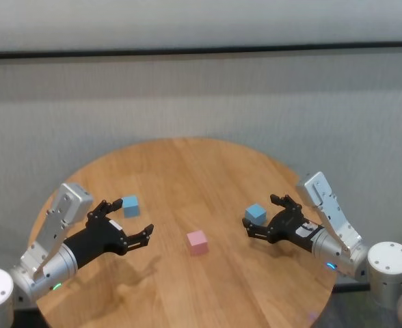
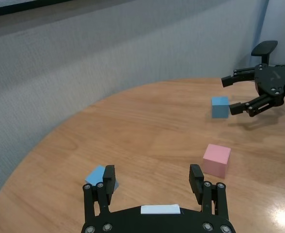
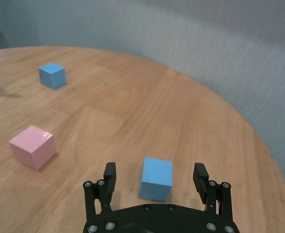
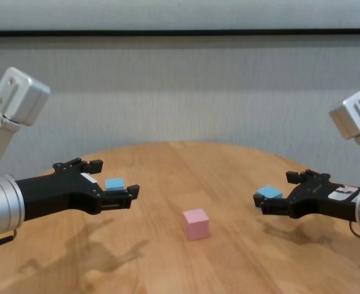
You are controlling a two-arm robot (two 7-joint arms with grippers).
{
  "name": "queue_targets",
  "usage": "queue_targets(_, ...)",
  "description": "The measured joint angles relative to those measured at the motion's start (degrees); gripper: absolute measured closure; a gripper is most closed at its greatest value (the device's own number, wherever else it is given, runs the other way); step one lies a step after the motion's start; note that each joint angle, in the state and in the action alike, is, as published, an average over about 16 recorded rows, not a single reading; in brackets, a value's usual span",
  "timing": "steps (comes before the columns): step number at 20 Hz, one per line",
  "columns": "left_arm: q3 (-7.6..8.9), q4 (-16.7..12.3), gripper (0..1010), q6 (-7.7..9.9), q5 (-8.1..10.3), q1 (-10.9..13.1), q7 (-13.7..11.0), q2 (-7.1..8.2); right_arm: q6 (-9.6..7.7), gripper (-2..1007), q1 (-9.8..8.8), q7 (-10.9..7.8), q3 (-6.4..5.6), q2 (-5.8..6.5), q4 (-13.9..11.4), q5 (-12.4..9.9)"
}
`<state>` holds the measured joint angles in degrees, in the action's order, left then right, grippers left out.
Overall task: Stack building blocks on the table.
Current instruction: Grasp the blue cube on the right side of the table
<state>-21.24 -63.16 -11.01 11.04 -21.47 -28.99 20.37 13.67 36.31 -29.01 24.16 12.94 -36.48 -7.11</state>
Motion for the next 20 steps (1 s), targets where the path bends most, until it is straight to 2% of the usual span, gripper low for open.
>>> queue_targets(20, 0.0, 0.0, 11, 0.0, 0.0, 0.0, 0.0, 0.0, 1.69, 4, 2.48, 0.58, -1.49, -2.62, 5.74, 2.96)
